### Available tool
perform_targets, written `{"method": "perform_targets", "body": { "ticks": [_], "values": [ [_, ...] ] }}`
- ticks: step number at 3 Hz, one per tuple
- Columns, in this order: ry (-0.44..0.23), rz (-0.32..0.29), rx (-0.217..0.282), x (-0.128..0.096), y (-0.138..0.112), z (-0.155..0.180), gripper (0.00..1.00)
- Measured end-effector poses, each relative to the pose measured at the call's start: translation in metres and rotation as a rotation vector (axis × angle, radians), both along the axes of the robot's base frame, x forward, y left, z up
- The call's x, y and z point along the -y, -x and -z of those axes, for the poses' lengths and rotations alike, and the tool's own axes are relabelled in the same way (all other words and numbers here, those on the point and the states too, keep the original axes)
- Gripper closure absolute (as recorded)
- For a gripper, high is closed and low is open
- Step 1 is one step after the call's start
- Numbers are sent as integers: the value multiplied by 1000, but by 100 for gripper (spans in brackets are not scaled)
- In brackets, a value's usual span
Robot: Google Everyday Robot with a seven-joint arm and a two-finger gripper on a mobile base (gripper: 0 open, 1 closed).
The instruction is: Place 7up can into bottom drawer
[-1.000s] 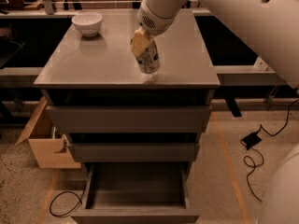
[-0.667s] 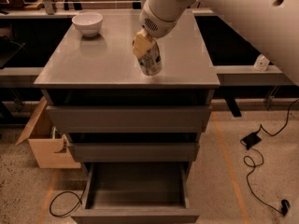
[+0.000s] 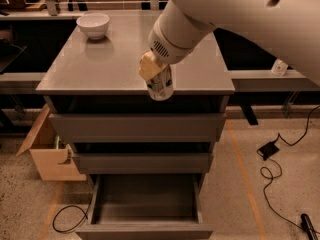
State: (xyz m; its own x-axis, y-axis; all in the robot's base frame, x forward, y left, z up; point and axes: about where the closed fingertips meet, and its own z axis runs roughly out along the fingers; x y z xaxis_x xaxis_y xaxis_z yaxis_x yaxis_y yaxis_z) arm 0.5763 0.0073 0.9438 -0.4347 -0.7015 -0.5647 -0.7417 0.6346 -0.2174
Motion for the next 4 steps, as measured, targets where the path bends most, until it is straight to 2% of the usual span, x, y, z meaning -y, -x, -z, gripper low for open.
{"method": "perform_targets", "body": {
  "ticks": [1,2,3,4],
  "values": [
    [-8,59,-3,4,33,25,100],
    [-14,132,7,12,55,65,100],
    [-11,160,-20,18,66,101,100],
    [-11,161,-20,18,66,101,100]
  ]
}}
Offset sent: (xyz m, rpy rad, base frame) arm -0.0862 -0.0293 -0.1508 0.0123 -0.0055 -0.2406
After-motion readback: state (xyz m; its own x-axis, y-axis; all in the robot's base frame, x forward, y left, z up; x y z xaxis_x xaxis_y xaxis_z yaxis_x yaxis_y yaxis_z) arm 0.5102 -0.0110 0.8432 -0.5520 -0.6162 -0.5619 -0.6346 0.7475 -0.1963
